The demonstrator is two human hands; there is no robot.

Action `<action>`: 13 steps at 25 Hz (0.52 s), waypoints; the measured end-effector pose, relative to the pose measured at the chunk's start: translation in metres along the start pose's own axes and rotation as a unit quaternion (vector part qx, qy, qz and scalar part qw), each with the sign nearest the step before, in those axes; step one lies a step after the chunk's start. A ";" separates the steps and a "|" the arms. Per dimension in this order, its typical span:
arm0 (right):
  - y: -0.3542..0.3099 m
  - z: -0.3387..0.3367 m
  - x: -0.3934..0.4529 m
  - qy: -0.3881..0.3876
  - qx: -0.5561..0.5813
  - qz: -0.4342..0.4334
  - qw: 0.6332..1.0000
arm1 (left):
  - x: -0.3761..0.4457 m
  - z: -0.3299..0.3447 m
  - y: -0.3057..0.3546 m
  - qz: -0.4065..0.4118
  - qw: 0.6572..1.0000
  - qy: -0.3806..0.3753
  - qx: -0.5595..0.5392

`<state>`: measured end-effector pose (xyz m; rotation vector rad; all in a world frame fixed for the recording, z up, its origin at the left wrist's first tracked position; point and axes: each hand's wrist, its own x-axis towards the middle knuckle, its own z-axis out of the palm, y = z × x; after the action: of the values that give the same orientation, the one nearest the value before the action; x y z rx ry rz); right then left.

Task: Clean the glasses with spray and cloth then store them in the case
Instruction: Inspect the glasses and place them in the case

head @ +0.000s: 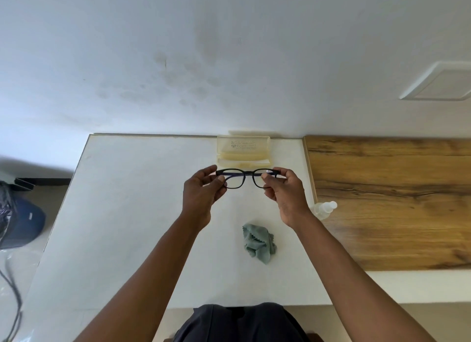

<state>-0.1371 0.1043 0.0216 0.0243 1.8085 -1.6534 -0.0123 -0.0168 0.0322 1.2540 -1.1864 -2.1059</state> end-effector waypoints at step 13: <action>-0.021 0.017 0.083 0.079 -0.185 -0.046 0.979 | 0.084 0.030 0.022 0.053 0.967 0.096 0.229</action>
<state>-0.2027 0.0503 0.0003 -0.0976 2.2441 -1.3831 -0.0820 -0.0737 0.0149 1.5071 -1.6659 -1.6391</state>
